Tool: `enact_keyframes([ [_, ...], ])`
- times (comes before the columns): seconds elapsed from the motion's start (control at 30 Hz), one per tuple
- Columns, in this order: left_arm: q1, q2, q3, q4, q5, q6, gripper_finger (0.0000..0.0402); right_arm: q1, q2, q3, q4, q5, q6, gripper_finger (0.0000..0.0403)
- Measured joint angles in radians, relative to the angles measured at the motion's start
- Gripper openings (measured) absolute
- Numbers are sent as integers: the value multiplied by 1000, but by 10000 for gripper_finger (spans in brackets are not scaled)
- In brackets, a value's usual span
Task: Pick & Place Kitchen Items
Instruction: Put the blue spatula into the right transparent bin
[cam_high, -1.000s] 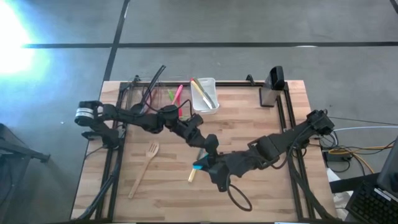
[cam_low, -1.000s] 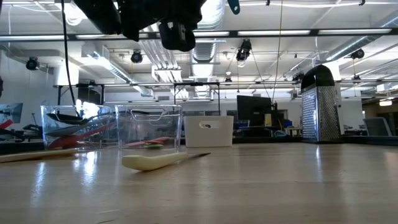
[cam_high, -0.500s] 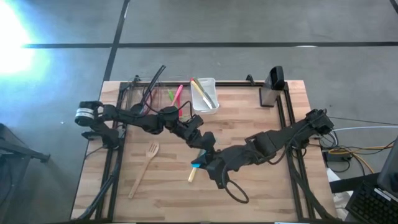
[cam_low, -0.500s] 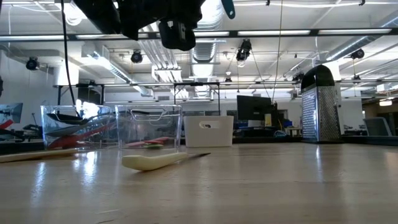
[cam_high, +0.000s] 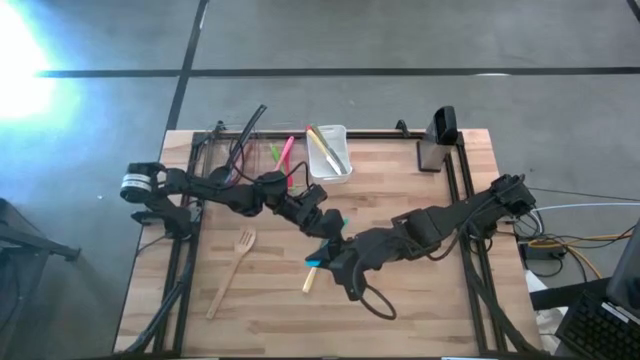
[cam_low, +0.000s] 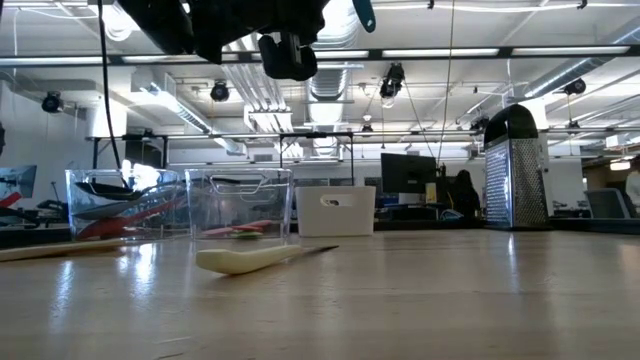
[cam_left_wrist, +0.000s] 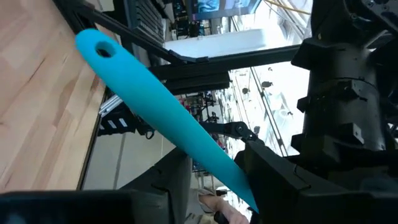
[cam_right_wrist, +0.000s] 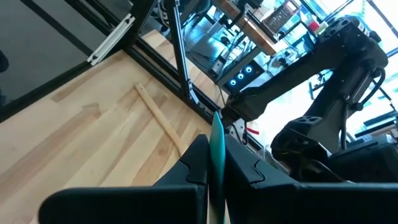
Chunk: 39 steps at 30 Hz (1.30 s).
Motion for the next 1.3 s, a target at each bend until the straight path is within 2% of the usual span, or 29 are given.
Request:
enact_keyframes([
  [0.33,0,0,58,-2,-19,75,60,1,4,-1,-8,-2,-11,12],
  [0.6,0,0,66,-3,-17,95,52,1,4,-1,-9,-3,29,16],
  [0.7,-1,0,72,11,-10,107,49,1,4,-1,20,-1,81,39],
  [0.93,-2,4,75,-15,14,169,33,3,-4,36,51,16,178,126],
  [1.17,-1,0,77,1,31,200,24,24,0,137,-79,26,216,180],
  [1.3,-1,-2,77,4,35,251,24,53,-3,222,-203,163,280,185],
])
